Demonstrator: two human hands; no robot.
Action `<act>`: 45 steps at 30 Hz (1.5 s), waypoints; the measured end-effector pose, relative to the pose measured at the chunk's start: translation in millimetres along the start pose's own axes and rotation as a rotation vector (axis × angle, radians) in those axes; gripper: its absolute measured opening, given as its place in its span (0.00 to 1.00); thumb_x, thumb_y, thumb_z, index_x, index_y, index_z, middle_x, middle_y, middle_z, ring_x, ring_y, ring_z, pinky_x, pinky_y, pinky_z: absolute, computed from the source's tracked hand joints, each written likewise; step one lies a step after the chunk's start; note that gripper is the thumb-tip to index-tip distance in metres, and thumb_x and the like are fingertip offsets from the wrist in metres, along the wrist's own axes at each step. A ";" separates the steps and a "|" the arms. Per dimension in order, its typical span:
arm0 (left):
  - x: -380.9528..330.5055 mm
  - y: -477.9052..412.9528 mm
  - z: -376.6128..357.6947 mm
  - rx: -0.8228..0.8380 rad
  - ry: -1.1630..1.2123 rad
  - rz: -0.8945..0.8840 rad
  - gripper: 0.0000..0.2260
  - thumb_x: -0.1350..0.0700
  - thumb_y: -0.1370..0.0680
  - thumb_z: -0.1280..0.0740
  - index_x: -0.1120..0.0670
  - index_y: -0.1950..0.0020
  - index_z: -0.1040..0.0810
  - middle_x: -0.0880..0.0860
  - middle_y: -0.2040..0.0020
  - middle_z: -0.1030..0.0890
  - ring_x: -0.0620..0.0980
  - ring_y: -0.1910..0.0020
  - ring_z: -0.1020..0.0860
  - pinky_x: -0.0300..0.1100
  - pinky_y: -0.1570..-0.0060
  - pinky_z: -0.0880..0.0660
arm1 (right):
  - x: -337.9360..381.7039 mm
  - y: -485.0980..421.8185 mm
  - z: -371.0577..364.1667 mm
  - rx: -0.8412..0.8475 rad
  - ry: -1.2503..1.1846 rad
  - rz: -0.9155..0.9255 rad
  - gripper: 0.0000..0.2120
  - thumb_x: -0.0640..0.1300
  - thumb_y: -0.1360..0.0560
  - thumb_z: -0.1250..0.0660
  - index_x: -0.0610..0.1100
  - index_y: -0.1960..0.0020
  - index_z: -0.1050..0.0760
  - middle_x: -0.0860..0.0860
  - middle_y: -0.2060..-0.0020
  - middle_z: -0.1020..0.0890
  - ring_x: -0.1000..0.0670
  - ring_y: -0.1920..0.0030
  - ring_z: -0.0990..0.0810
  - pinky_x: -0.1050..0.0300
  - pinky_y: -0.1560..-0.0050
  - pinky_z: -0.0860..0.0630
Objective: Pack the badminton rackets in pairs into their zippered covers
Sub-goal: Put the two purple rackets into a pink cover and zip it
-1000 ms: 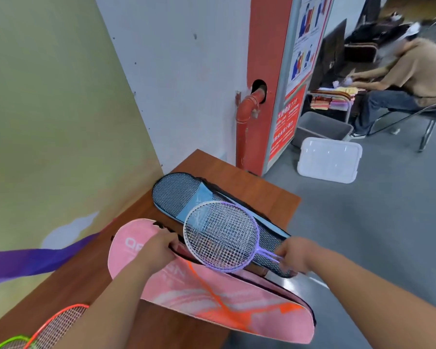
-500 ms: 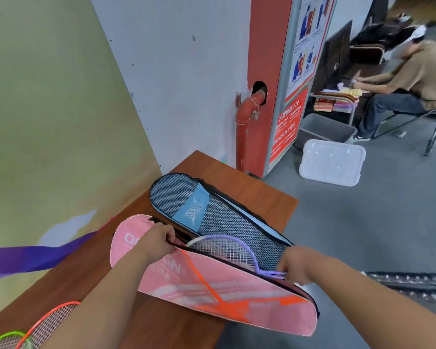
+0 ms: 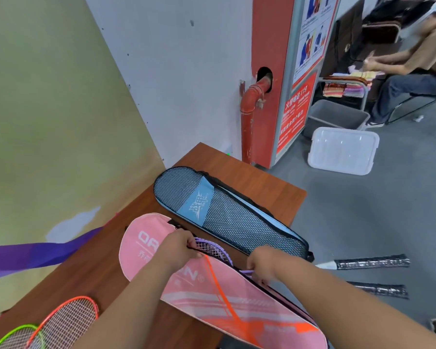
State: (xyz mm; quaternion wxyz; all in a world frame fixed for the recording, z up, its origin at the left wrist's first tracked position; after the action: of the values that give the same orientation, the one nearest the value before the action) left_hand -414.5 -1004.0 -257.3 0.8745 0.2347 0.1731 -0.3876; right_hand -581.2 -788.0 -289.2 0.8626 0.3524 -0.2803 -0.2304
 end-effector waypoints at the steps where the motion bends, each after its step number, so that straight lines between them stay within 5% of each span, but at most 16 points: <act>1: 0.1 0.1 -3.1 0.006 -0.014 0.007 0.17 0.52 0.34 0.18 0.46 0.66 0.28 0.48 0.57 0.23 0.51 0.59 0.25 0.41 0.62 0.33 | 1.2 -3.7 0.1 -0.012 0.001 0.015 0.06 0.39 0.26 0.32 0.45 0.55 0.16 0.46 0.57 0.12 0.44 0.56 0.13 0.53 0.49 0.16; 6: 6.0 -2.8 -4.8 -0.065 -0.177 0.040 0.18 0.42 0.32 0.21 0.41 0.64 0.32 0.44 0.53 0.25 0.52 0.50 0.26 0.46 0.56 0.28 | 7.3 -16.8 -0.1 -0.042 -0.023 0.092 0.13 0.39 0.29 0.33 0.49 0.47 0.15 0.48 0.60 0.16 0.45 0.60 0.17 0.46 0.49 0.14; 8: 12.0 -5.6 -0.4 -0.100 -0.180 0.033 0.18 0.41 0.32 0.21 0.40 0.63 0.31 0.44 0.51 0.27 0.52 0.48 0.29 0.48 0.52 0.26 | 7.3 -19.4 0.6 -0.050 -0.043 0.103 0.14 0.34 0.29 0.37 0.46 0.52 0.16 0.52 0.67 0.23 0.50 0.63 0.25 0.49 0.52 0.15; 11: 19.3 -9.2 1.7 -0.089 0.029 -0.073 0.20 0.50 0.34 0.17 0.40 0.64 0.30 0.47 0.52 0.27 0.52 0.52 0.27 0.48 0.50 0.26 | 5.8 -22.8 2.5 -0.053 -0.112 0.087 0.18 0.34 0.24 0.36 0.53 0.52 0.13 0.63 0.73 0.20 0.54 0.66 0.18 0.63 0.61 0.20; 16: 20.2 -2.4 -7.2 -0.050 0.217 -0.131 0.18 0.60 0.36 0.16 0.47 0.62 0.25 0.50 0.45 0.27 0.45 0.47 0.25 0.40 0.49 0.27 | 34.8 -26.5 4.5 -0.026 -0.273 0.114 0.16 0.41 0.21 0.35 0.57 0.56 0.13 0.60 0.76 0.20 0.52 0.69 0.19 0.56 0.63 0.15; 21: 26.2 5.6 -13.4 -0.119 0.292 -0.155 0.12 0.55 0.31 0.20 0.46 0.54 0.20 0.49 0.28 0.35 0.33 0.25 0.39 0.40 0.34 0.29 | 72.1 -47.5 8.9 -0.101 -0.319 0.163 0.13 0.45 0.25 0.31 0.53 0.44 0.12 0.52 0.56 0.11 0.48 0.49 0.14 0.56 0.47 0.19; 24: 41.5 23.9 -16.7 -0.189 0.287 0.003 0.17 0.55 0.27 0.25 0.44 0.40 0.23 0.46 0.27 0.37 0.42 0.31 0.27 0.40 0.35 0.29 | 85.6 -67.2 6.9 -0.109 -0.366 0.157 0.15 0.39 0.25 0.33 0.47 0.44 0.12 0.49 0.55 0.12 0.45 0.47 0.14 0.58 0.50 0.20; 27: 67.7 56.5 -23.6 -0.310 0.211 0.377 0.16 0.54 0.23 0.27 0.57 0.38 0.26 0.56 0.37 0.29 0.59 0.43 0.21 0.49 0.45 0.24 | 97.4 -84.4 4.1 -0.146 -0.427 0.136 0.12 0.38 0.25 0.33 0.41 0.47 0.13 0.44 0.60 0.15 0.45 0.59 0.15 0.61 0.62 0.22; 30: 98.8 90.9 -56.5 0.017 0.061 0.746 0.31 0.38 0.20 0.33 0.65 0.34 0.26 0.62 0.36 0.27 0.61 0.34 0.25 0.50 0.37 0.27 | 106.1 -99.5 -3.2 -0.139 -0.519 0.118 0.10 0.39 0.26 0.31 0.38 0.48 0.14 0.43 0.64 0.18 0.50 0.67 0.21 0.54 0.65 0.18; 33: 124.4 110.1 -91.1 0.080 0.432 0.851 0.44 0.29 0.36 0.27 0.67 0.40 0.25 0.62 0.49 0.17 0.60 0.50 0.15 0.49 0.58 0.19 | 109.0 -124.2 -16.3 -0.098 -0.581 0.127 0.12 0.44 0.29 0.30 0.38 0.50 0.16 0.45 0.67 0.20 0.49 0.67 0.23 0.49 0.61 0.20; 35: 134.3 114.7 -101.2 0.070 0.617 0.857 0.42 0.34 0.40 0.21 0.65 0.41 0.27 0.63 0.51 0.17 0.58 0.59 0.15 0.49 0.71 0.19 | 104.9 -154.6 -34.2 -0.042 -0.672 0.142 0.15 0.44 0.32 0.30 0.41 0.47 0.15 0.44 0.60 0.13 0.48 0.61 0.17 0.44 0.54 0.14; 38: 126.4 118.0 -104.6 0.173 0.813 0.808 0.34 0.43 0.40 0.19 0.56 0.40 0.25 0.57 0.50 0.15 0.56 0.56 0.14 0.56 0.57 0.16 | 126.5 -134.0 -27.5 -0.034 -0.901 0.156 0.17 0.36 0.34 0.30 0.40 0.46 0.13 0.41 0.52 0.10 0.40 0.51 0.11 0.38 0.44 0.14; 42: 101.3 129.3 -111.2 0.350 1.197 0.802 0.27 0.54 0.31 0.19 0.52 0.34 0.24 0.54 0.45 0.12 0.55 0.49 0.14 0.53 0.45 0.18 | 146.7 -118.8 -25.0 0.084 -1.244 0.135 0.14 0.25 0.26 0.33 0.35 0.47 0.14 0.35 0.49 0.12 0.40 0.54 0.12 0.44 0.47 0.13; 45: 89.3 135.2 -117.2 0.321 1.386 0.797 0.23 0.58 0.27 0.21 0.55 0.33 0.22 0.55 0.46 0.13 0.51 0.55 0.16 0.45 0.54 0.19 | 156.6 -114.3 -27.8 0.180 -1.314 0.117 0.12 0.34 0.25 0.27 0.33 0.42 0.14 0.33 0.45 0.13 0.39 0.48 0.13 0.41 0.42 0.15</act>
State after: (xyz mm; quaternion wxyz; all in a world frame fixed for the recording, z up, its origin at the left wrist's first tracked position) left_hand -268.9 -913.8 -360.5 0.5966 0.5877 0.5207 0.1659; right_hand -470.7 -941.7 -339.7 0.4906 0.1937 -0.7846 -0.3258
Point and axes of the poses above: each hand's wrist, its own y-axis away from the middle knuckle, its own z-axis out of the back of the hand, x = y × z, the point moved 4 cm from there along -y, towards the middle knuckle
